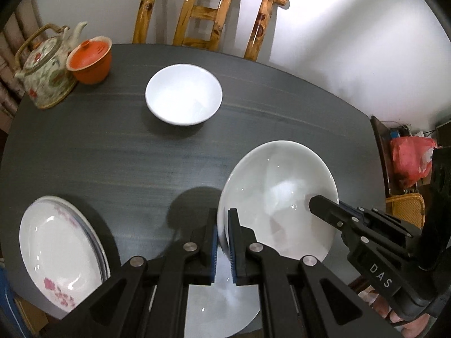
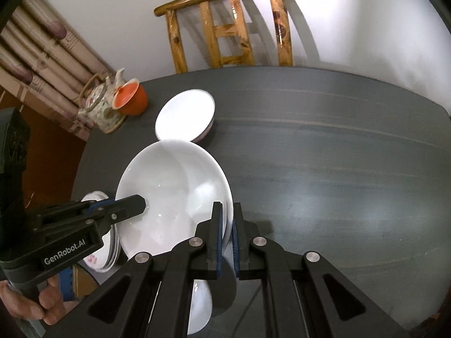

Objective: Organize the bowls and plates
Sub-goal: 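Carry the smaller white bowl with both tools and lower it into the large bowl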

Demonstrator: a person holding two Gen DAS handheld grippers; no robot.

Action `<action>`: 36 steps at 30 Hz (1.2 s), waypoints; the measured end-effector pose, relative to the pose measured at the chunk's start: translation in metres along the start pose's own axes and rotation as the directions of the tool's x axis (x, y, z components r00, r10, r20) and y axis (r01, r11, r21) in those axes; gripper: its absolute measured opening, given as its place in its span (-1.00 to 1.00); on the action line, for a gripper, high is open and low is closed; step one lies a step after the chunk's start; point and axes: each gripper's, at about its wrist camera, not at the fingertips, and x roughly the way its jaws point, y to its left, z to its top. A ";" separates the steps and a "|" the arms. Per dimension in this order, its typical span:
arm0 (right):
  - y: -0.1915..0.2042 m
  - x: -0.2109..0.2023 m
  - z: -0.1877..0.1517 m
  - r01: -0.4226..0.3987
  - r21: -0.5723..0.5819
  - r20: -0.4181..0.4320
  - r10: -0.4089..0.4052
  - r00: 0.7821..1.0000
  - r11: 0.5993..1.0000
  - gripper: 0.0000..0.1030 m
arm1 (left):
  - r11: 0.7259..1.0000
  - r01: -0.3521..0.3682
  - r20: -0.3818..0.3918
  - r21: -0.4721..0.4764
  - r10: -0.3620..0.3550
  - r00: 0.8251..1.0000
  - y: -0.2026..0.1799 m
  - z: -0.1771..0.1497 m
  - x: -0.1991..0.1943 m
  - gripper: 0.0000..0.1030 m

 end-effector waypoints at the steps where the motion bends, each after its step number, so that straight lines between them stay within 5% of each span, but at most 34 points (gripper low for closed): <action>1: 0.003 -0.001 -0.005 0.001 -0.004 -0.002 -0.001 1.000 1.000 -0.86 | 1.000 0.000 0.002 -0.001 0.000 1.000 0.001 -0.006 -0.002 -0.89; 18: 0.028 0.010 -0.070 -0.009 -0.003 -0.047 0.008 0.999 1.000 -0.86 | 0.995 0.018 0.004 -0.096 -0.018 1.000 0.034 -0.080 -0.001 -0.89; 36: 0.046 0.033 -0.113 0.021 -0.021 -0.058 -0.022 0.998 1.000 -0.85 | 0.989 -0.039 0.040 -0.140 0.045 0.998 0.055 -0.117 0.015 -0.87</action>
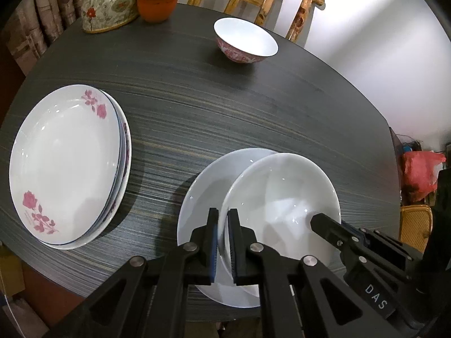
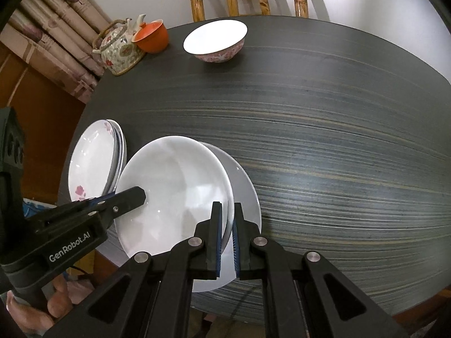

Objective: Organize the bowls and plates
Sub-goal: 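Carry the smaller white bowl with both tools and lower it into the large bowl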

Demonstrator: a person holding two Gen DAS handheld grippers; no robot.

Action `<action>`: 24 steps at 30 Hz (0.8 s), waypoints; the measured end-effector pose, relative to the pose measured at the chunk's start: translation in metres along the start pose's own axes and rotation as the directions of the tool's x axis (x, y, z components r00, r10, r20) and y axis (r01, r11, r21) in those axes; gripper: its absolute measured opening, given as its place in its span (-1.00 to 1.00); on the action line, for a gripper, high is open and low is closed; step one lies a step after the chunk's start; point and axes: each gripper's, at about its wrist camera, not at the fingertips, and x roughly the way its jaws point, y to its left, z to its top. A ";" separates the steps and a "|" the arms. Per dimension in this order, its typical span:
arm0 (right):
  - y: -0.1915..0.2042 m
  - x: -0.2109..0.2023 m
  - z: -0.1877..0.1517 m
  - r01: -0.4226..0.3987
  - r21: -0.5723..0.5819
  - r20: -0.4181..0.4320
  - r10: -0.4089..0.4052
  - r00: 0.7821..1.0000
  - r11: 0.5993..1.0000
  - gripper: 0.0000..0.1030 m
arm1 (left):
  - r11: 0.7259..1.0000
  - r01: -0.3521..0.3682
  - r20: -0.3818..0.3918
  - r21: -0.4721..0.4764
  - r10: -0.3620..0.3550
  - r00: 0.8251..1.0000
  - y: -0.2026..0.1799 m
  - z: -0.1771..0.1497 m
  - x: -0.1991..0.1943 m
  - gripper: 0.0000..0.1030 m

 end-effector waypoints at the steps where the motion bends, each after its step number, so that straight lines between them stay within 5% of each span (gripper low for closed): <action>1: 0.000 0.001 -0.001 -0.001 0.004 -0.001 0.001 1.000 1.000 -0.85 | 1.000 -0.002 -0.003 -0.001 0.002 1.000 0.000 -0.002 0.001 -0.87; 24: -0.004 0.026 -0.011 -0.021 0.052 -0.032 0.023 0.999 0.998 -0.85 | 0.999 -0.039 -0.018 -0.007 0.039 0.999 0.000 -0.007 0.016 -0.86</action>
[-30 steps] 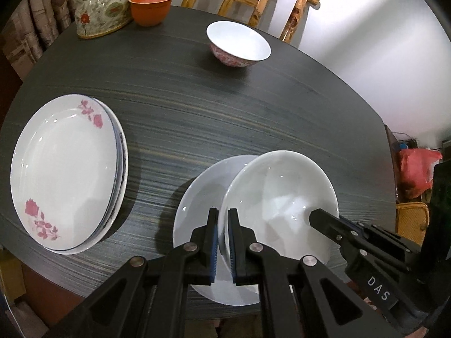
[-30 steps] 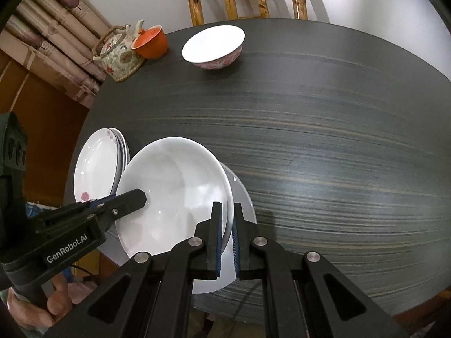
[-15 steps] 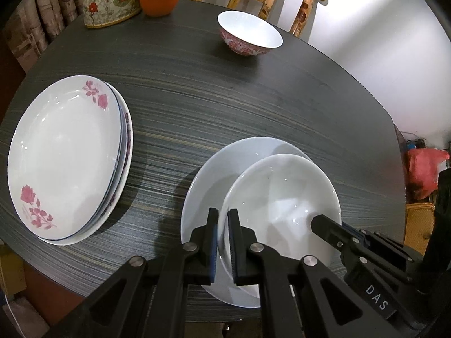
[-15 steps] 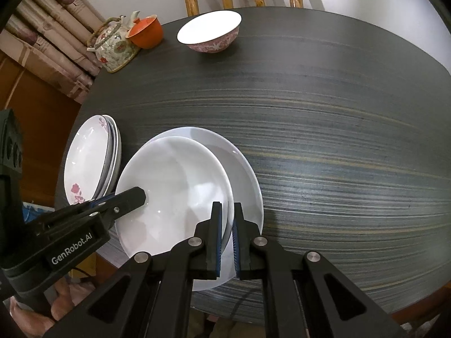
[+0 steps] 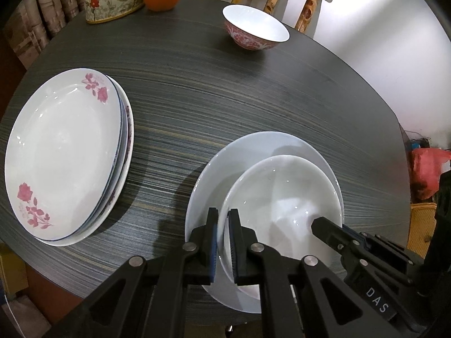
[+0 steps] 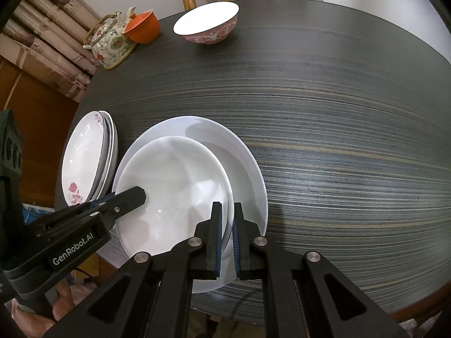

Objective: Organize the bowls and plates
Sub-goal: 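Carry the smaller white bowl with both tools and lower it into the large bowl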

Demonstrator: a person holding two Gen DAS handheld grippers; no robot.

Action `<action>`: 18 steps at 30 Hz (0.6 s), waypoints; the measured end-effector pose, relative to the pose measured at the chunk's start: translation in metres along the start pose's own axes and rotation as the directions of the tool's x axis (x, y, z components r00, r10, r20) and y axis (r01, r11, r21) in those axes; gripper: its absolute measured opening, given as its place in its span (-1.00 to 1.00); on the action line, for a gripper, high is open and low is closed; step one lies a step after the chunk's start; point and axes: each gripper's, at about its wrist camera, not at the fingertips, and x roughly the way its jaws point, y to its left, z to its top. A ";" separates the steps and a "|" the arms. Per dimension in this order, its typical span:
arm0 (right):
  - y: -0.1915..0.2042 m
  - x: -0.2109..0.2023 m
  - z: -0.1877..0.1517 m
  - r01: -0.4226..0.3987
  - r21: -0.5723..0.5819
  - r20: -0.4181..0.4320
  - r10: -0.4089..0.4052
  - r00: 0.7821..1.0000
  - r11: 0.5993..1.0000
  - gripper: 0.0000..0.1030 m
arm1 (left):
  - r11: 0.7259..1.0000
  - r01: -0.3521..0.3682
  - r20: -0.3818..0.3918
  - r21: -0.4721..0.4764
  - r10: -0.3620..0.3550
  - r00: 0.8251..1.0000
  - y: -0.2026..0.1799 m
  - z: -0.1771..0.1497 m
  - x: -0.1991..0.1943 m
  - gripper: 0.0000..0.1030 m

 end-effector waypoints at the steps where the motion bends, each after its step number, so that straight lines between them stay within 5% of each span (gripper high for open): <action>1: -0.001 0.001 0.000 0.001 0.002 0.000 -0.001 1.000 1.000 -0.85 | 1.000 0.001 0.004 0.000 -0.001 1.000 0.000 0.000 0.000 -0.86; 18: -0.001 0.001 -0.001 0.003 -0.002 0.006 -0.003 1.000 1.000 -0.81 | 1.000 -0.021 0.006 0.013 0.021 1.000 -0.002 0.001 -0.001 -0.84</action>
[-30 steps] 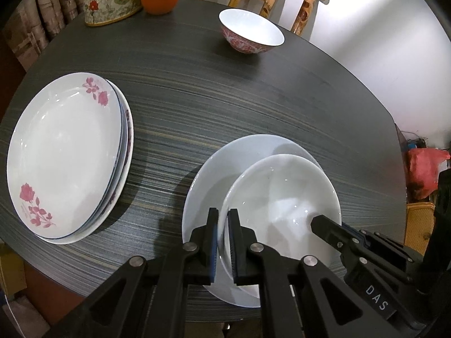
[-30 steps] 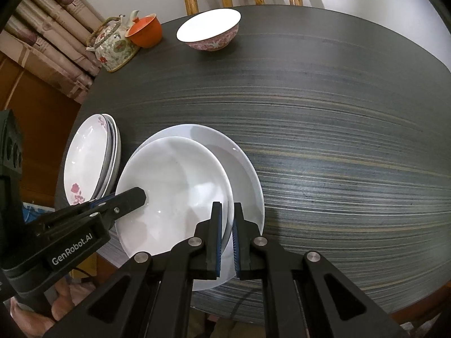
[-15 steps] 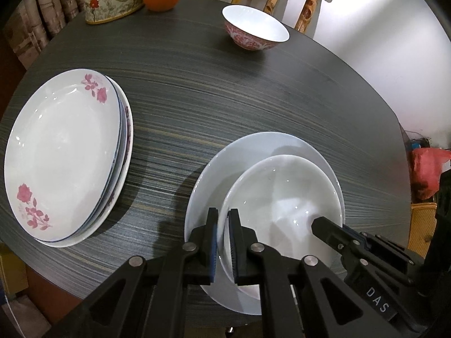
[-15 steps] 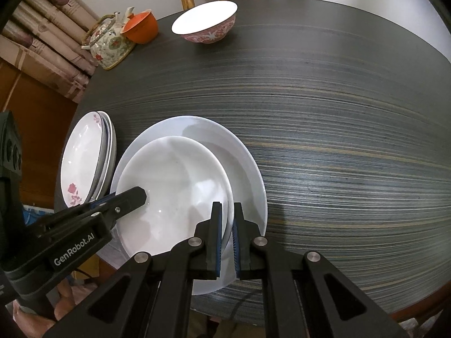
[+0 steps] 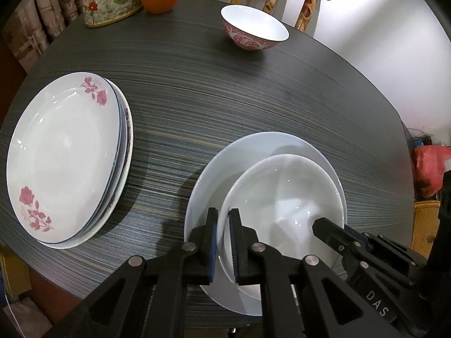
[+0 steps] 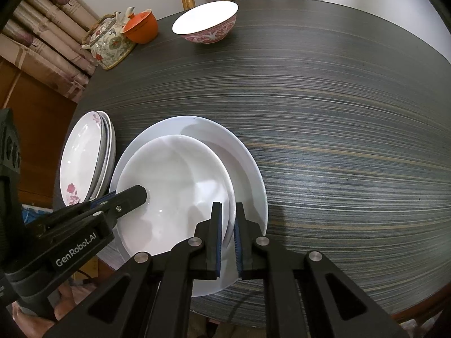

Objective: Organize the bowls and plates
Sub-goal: 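Carry the smaller white bowl with both tools and lower it into the large bowl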

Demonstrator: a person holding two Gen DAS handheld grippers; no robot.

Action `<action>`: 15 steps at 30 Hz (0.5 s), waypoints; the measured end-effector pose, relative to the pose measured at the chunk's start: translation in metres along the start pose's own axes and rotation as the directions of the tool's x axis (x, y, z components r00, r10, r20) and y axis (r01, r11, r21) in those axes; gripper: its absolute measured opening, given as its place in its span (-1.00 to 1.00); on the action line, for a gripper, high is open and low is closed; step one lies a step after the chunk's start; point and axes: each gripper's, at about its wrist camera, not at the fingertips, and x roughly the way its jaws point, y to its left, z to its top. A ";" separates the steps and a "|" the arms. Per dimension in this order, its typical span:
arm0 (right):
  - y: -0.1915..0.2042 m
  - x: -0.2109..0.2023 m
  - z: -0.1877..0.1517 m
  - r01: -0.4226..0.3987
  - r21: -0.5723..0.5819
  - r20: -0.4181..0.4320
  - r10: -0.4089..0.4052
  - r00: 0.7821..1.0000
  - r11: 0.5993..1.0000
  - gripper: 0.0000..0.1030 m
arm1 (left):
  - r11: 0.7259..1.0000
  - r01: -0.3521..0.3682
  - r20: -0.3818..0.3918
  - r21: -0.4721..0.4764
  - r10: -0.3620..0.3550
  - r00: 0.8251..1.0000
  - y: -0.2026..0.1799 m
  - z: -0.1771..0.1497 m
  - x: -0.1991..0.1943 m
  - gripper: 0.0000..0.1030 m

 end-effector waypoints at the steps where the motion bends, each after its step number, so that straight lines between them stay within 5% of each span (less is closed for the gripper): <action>1: 0.000 0.000 0.000 0.000 0.000 -0.001 0.000 1.000 1.000 -0.81 | 1.000 0.000 0.000 -0.001 0.000 1.000 0.000 0.000 0.000 -0.84; 15: 0.000 -0.002 0.000 0.003 0.004 0.001 -0.003 1.000 1.000 -0.80 | 1.000 -0.006 0.003 -0.006 0.006 1.000 0.000 0.000 -0.003 -0.83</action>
